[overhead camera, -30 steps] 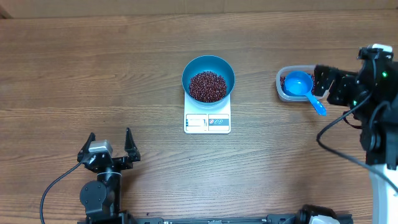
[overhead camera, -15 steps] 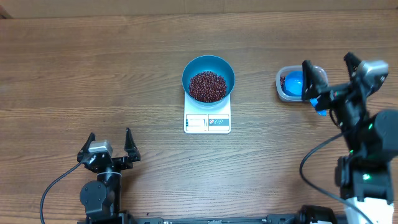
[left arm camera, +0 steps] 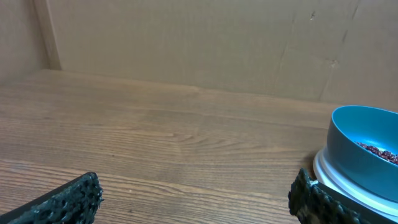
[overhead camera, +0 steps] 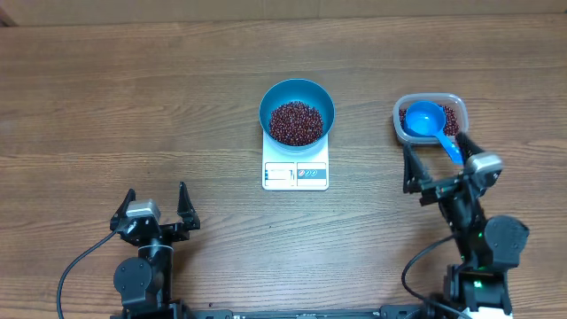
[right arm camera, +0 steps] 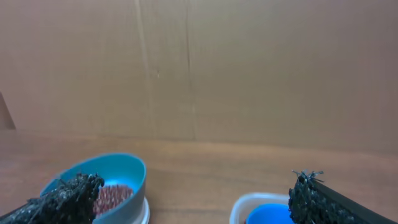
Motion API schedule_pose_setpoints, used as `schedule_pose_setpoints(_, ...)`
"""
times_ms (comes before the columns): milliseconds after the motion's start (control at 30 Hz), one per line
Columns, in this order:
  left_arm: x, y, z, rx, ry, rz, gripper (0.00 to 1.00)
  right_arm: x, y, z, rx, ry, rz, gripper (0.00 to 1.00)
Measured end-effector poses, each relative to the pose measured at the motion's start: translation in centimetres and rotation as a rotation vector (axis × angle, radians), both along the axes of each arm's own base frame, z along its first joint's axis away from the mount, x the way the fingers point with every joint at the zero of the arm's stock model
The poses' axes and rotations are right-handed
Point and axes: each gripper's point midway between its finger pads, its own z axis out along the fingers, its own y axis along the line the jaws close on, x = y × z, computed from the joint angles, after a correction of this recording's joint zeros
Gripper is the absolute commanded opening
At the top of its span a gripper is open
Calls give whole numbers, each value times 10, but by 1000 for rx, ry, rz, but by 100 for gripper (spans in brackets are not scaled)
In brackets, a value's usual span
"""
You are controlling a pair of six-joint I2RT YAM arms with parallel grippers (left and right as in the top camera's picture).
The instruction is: Scoop item into bowl and weigh 150g on scale
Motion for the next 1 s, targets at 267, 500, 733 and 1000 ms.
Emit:
schedule_pose_setpoints(267, 0, 0, 0, 0, 0, 0, 100, -11, 1, -29, 2, 22, 0, 100)
schedule_pose_setpoints(500, 0, 0, 0, 0, 0, 0, 100, -21, 2, -55, 7, 60, -3, 100)
schedule_pose_setpoints(733, 0, 0, 0, 0, 0, 0, 100, -26, -3, -66, 12, 107, -33, 100)
schedule_pose_setpoints(1000, 0, 0, 0, 0, 0, 0, 100, -31, -8, -85, 20, 187, -67, 100)
